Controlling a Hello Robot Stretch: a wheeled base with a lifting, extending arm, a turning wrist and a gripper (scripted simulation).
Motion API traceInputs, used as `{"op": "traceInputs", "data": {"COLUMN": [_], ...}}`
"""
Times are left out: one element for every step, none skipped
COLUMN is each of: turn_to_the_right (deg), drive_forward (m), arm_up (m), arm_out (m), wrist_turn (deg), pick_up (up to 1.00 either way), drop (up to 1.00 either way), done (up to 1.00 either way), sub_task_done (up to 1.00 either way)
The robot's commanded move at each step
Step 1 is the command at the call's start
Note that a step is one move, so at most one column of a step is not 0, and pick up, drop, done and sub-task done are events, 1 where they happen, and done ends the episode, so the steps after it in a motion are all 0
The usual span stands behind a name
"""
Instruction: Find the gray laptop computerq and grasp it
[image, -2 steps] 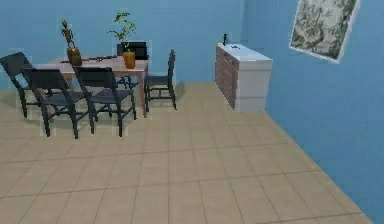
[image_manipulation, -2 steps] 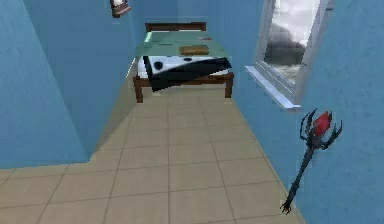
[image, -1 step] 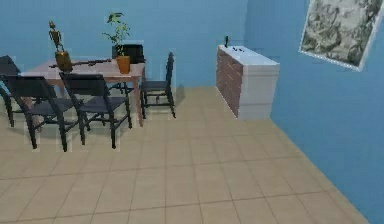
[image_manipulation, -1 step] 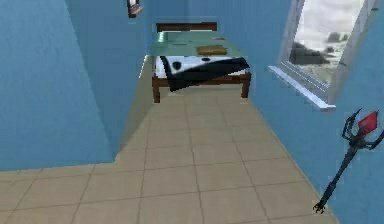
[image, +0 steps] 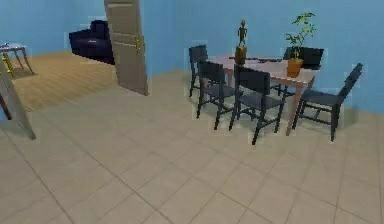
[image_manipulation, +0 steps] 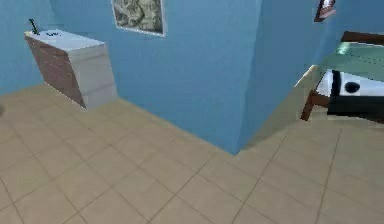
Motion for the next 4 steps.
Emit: {"op": "traceInputs", "data": {"turn_to_the_right": [-27.0,0.0,0.0,0.0], "drive_forward": [0.00,1.00,1.00,0.80], "arm_up": [0.00,0.00,0.00,0.00], "arm_out": [0.00,0.00,0.00,0.00], "wrist_turn": [0.0,0.0,0.0,0.0], "pick_up": [0.00,0.00,0.00,0.00], "drop": [0.00,0.00,0.00,0.00], "done": [0.00,0.00,0.00,0.00], "sub_task_done": [0.00,0.00,0.00,0.00]}}
